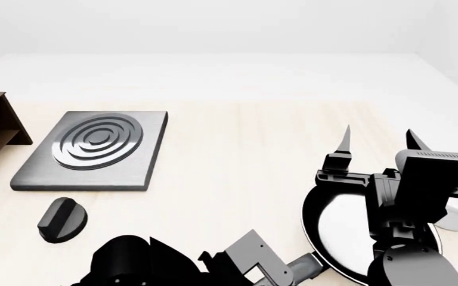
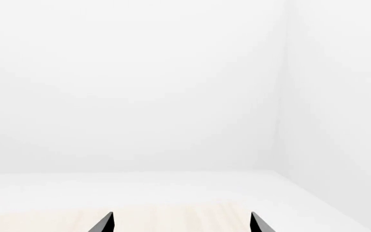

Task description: Put the frying pan on top of the cabinet.

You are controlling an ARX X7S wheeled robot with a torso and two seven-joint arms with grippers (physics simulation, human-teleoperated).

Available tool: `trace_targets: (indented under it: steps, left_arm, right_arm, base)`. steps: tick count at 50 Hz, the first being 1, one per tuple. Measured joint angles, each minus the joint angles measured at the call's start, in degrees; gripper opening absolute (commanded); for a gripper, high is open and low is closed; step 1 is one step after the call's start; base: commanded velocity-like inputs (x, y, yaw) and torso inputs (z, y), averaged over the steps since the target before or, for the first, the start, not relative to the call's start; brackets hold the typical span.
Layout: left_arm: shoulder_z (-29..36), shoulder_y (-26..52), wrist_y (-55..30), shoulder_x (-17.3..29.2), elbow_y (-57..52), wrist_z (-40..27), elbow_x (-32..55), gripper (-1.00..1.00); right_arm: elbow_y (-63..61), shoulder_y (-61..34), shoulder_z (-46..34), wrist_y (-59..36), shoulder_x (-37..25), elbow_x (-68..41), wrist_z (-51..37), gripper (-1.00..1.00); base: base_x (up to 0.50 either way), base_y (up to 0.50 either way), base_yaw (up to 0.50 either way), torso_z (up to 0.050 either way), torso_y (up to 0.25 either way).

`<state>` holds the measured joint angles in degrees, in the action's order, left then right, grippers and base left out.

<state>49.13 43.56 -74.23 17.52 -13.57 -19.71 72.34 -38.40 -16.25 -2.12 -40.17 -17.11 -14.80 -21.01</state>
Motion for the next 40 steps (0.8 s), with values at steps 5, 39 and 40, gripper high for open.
trace_targets:
  steps: [5, 39, 40]
  left_arm:
    - [-0.2, 0.5, 0.4, 0.6, -0.6, -0.2, 0.4, -1.0]
    - [-11.1, 6.8, 4.0, 18.1, -0.6, 0.9, 3.5, -1.0]
    - [-11.5, 7.5, 4.0, 18.4, 0.1, 0.8, 3.5, -1.0]
  right_arm:
    - [-0.1, 0.0, 0.0, 0.0, -0.1, -0.1, -0.1, 1.0]
    - [-0.6, 0.0, -0.2, -0.2, -0.5, -1.0, -0.9, 1.0]
    - [-0.6, 0.0, -0.2, -0.2, -0.5, -1.0, -0.9, 1.0]
  base:
    - [0.0, 0.0, 0.0, 0.0, 0.0]
    - [0.0, 0.0, 0.0, 0.0, 0.001]
    - [0.0, 0.0, 0.0, 0.0, 0.0]
